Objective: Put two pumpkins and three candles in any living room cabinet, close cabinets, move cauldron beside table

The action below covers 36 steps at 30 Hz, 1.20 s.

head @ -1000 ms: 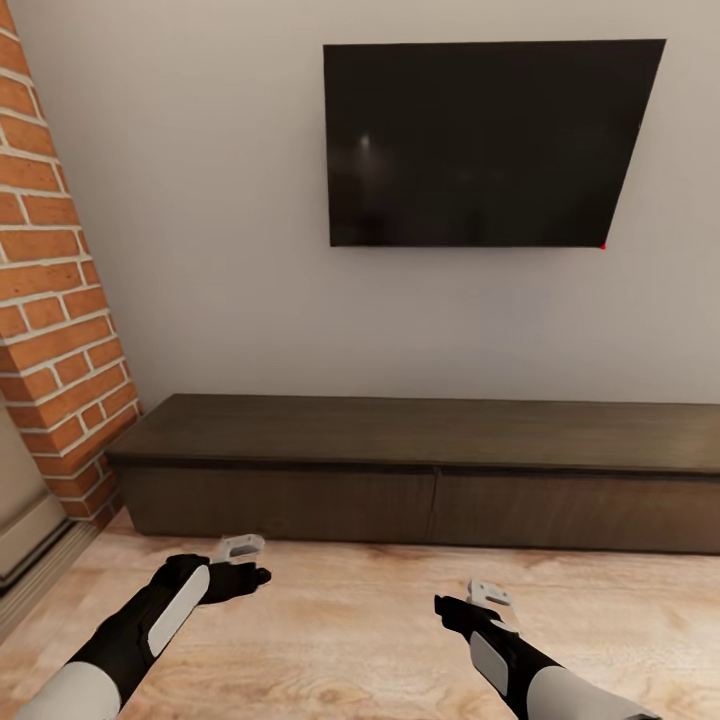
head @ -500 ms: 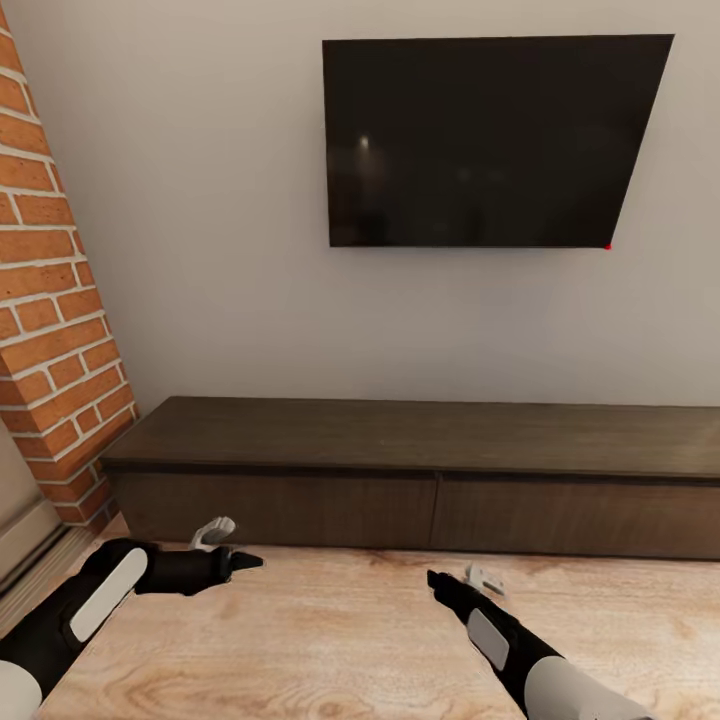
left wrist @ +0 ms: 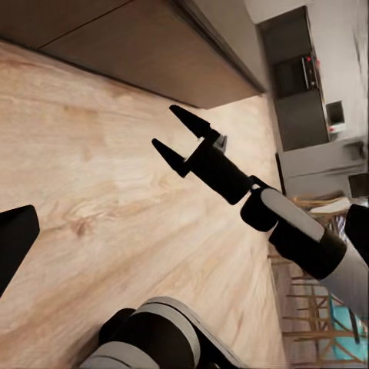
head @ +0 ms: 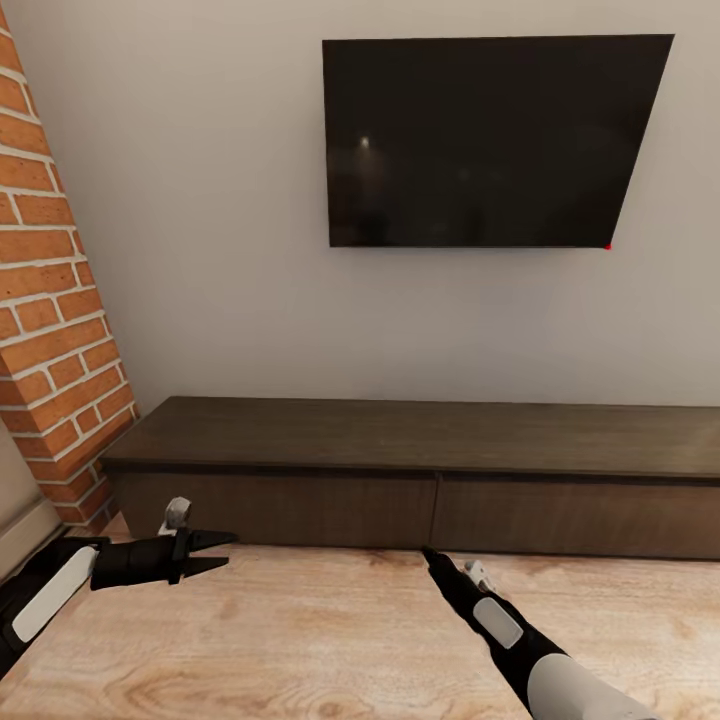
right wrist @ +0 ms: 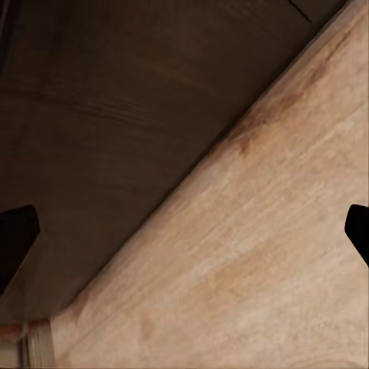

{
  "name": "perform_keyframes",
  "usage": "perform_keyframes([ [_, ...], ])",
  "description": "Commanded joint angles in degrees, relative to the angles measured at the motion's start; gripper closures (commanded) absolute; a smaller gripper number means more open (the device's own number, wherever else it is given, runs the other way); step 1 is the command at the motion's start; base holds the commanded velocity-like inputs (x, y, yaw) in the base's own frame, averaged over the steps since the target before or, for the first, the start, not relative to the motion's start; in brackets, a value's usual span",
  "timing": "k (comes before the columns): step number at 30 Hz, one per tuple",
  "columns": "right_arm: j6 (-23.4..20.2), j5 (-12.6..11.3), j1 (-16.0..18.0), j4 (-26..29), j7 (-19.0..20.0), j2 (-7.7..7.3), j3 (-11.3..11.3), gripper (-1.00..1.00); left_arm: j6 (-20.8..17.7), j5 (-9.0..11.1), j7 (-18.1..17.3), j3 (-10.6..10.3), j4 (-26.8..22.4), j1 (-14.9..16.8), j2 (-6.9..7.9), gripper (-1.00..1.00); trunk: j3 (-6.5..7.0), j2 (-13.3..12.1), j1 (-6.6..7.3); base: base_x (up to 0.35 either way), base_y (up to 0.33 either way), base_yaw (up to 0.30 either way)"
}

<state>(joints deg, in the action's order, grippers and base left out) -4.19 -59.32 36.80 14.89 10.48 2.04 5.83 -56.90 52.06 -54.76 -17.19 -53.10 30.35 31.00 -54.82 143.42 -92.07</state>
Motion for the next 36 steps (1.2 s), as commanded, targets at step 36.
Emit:
perform_keyframes([
  [36,-2.38,-18.97,0.21,2.77,3.30,-0.55,-0.80,-1.00,-0.14,-0.67,-10.43,-0.18,0.19,-0.12,0.29,-1.00,-0.06,0.02,0.01,0.109,0.066,0.000],
])
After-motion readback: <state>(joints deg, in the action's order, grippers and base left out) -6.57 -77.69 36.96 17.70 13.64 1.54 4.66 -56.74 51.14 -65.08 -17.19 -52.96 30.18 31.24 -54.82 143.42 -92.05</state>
